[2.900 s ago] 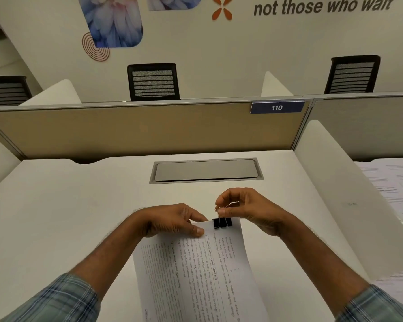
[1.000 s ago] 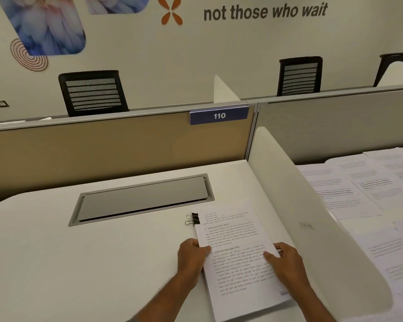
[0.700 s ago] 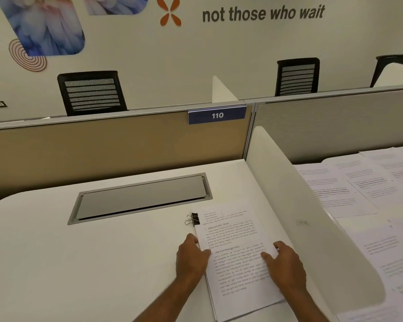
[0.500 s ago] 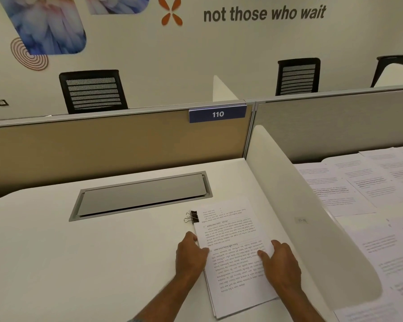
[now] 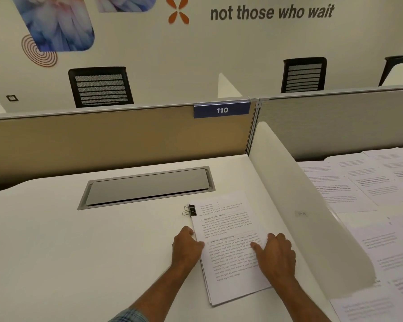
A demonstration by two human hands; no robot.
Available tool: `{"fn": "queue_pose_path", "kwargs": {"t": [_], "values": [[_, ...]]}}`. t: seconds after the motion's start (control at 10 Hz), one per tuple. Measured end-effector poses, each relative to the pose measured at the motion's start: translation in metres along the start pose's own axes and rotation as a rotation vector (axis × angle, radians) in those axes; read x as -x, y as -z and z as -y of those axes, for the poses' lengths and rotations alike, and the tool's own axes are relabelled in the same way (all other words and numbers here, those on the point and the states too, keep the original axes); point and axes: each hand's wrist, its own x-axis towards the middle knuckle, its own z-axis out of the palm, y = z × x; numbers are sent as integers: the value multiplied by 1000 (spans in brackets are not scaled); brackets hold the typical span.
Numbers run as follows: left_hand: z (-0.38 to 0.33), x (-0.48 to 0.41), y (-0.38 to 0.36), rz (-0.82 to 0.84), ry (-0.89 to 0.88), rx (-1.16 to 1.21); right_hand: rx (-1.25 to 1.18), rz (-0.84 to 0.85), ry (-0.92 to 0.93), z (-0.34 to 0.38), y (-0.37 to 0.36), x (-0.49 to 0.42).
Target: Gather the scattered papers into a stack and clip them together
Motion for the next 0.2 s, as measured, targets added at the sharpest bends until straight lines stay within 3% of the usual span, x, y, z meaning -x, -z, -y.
{"fn": "queue_pose_path", "kwargs": {"t": [0.1,0.2], "values": [[7,10,18,-46,-15,-32,56,-37,-21,-6,1,9],[14,38,49,-129,-87,-27,-55,-118,9,-7,3,31]]}}
